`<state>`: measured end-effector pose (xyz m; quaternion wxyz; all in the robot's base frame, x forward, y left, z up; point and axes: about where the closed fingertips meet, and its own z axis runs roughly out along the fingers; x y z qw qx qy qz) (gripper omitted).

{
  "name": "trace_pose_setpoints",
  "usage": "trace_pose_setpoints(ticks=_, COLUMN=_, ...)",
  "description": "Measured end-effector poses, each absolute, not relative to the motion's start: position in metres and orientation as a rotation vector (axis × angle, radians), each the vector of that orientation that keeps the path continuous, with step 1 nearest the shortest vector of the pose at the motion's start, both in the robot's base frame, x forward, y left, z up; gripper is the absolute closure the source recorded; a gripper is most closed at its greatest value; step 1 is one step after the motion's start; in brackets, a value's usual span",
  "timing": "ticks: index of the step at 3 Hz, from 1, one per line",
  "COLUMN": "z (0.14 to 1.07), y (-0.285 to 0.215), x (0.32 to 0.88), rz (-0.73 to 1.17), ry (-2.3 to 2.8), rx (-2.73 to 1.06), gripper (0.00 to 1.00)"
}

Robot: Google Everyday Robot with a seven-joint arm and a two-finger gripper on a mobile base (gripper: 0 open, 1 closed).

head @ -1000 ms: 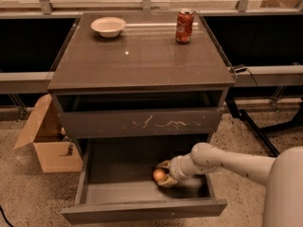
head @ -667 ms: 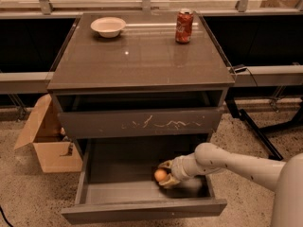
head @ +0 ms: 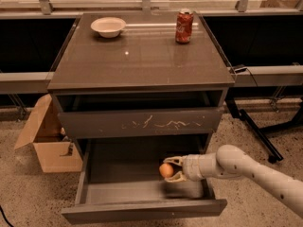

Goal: Pick orange from middle drawer and place on counter

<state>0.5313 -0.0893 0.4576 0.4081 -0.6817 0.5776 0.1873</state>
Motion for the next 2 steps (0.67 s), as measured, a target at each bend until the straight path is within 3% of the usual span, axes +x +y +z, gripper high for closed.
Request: trace_pose_setpoints(ticks=2, z=0.4973, y=-0.0949, x=0.5197, rz=0.463, ry=1.299, rx=-1.696, gripper=1.0)
